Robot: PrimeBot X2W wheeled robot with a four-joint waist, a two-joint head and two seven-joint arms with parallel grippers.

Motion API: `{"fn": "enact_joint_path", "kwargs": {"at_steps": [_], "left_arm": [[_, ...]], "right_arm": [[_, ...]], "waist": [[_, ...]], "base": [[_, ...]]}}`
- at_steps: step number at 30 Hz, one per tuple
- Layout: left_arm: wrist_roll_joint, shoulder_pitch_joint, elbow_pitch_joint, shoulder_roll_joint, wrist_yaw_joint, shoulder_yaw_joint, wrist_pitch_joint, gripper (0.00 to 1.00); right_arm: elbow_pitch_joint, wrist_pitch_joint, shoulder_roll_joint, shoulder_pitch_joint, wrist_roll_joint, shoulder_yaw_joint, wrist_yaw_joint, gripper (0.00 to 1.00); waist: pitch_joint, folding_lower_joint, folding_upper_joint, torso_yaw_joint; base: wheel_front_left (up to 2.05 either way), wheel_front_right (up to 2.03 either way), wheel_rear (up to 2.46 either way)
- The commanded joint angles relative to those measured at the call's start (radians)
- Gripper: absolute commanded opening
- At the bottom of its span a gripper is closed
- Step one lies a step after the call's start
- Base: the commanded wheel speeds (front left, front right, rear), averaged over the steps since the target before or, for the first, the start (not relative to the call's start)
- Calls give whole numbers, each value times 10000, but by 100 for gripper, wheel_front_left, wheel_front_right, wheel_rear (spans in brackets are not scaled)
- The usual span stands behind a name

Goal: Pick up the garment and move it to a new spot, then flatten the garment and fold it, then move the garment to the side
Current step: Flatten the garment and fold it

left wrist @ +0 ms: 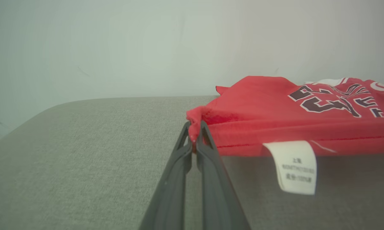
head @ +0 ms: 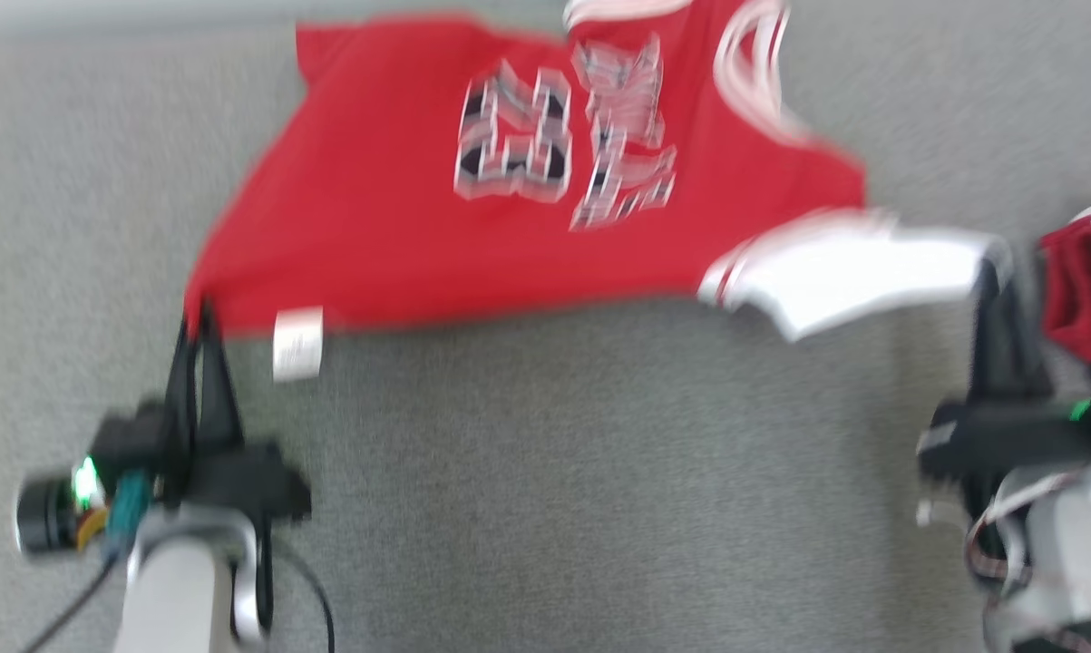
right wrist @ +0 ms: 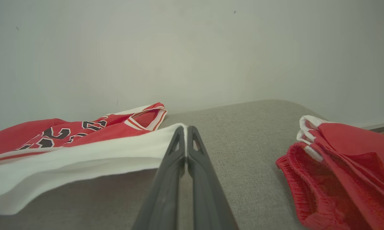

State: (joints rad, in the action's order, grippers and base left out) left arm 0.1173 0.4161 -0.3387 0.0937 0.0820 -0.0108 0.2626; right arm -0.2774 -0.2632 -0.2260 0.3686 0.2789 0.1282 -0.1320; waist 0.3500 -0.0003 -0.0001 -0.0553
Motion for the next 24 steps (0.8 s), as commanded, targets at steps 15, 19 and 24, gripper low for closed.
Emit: {"fn": "enact_joint_path", "kwargs": {"at_steps": [15, 19, 24], "left_arm": [[373, -4363, 1, -399, -298, 1053, 29, 0], [421, -4962, -96, -406, -453, 925, 29, 0], [413, -5597, -259, -405, -453, 695, 29, 0]], "right_arm": [[-567, -13, 752, -3363, -953, 135, 33, 0], [-652, -13, 718, -3794, -1050, -31, 33, 0], [-781, -11, 666, -4503, -1190, -257, 33, 0]], "waist": [[-3227, 3, 1, -701], [-3508, 3, 1, -633], [-3853, 3, 1, -482]], "base": [[0, 0, 0], [0, 0, 0], [0, 0, 0]]}}
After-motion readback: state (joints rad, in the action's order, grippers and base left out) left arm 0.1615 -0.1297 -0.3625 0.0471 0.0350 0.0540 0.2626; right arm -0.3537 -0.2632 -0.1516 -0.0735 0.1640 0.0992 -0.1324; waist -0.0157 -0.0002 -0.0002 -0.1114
